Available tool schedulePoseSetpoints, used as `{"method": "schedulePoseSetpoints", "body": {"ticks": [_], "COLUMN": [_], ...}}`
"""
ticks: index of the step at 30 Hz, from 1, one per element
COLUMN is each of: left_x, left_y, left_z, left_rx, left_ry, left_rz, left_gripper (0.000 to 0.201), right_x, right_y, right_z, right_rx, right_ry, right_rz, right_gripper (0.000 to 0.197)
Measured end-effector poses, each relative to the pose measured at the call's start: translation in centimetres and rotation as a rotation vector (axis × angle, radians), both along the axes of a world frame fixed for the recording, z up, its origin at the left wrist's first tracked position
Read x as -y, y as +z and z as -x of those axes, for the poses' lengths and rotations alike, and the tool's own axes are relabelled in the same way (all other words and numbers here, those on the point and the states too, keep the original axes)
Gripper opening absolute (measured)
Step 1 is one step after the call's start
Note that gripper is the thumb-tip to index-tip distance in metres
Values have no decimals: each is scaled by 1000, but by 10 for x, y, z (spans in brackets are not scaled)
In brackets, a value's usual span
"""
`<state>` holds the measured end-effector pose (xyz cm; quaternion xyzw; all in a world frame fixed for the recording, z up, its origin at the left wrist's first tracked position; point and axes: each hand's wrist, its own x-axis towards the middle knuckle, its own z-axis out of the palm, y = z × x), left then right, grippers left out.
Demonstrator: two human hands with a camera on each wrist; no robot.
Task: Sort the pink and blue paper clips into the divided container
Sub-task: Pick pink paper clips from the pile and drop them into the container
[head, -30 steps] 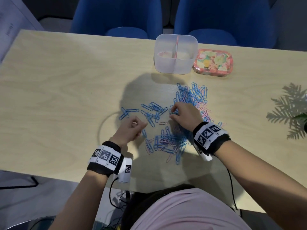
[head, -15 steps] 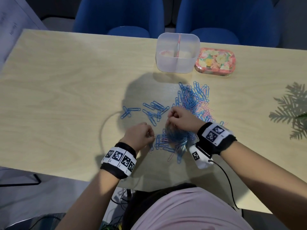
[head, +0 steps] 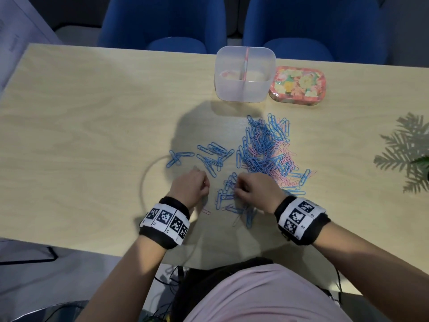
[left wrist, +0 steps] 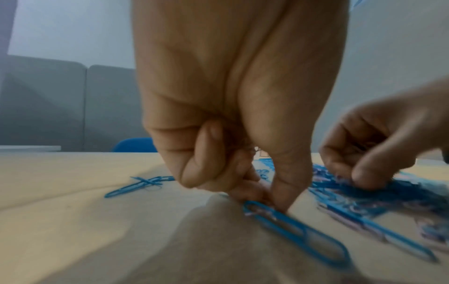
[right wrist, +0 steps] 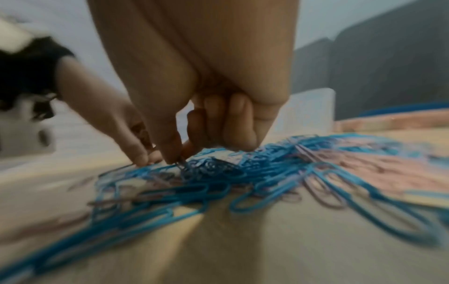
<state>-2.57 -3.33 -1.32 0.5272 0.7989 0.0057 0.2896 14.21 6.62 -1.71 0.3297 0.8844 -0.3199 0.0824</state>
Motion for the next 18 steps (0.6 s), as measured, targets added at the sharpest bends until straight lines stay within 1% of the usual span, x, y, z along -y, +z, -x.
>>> {"method": "schedulePoseSetpoints", "body": {"ticks": [2,4,7,9,11,13,15,18], "left_x": [-2,-5,-10,-12,-11,-7,2,18], "left_y": [0,-1,-2,-4,-4,-2,1,4], "left_z": [-2,-5,-9,-9,-3,6,17,28], "left_rx": [-58,-150,-242,-198,-43,76,79,68], "left_ry": [-12,-71,-151,-130,-47,65,170,218], "left_rz": [-25,-8,44,32,-14,-81,-155,-122], "left_gripper": [16,19,23,22,17,12,11,11], "right_x": [-9,-17,-28,-33,-38,-45,-55,-74], "right_y": [1,4,8,9,13,16,22,36], "right_z": [-6,-13,-24,-30,-33,-32,-26,-12], "right_rx": [-114,-212,-252,-253,-281,-343,-401,-450], "right_ry": [-181,-344,-513,-592,-665,-759,-824,-828], "right_rz": [241,446,651,805,935,1015,1041,1016], "right_gripper": [1,10,14,14,14,17,15,9]}}
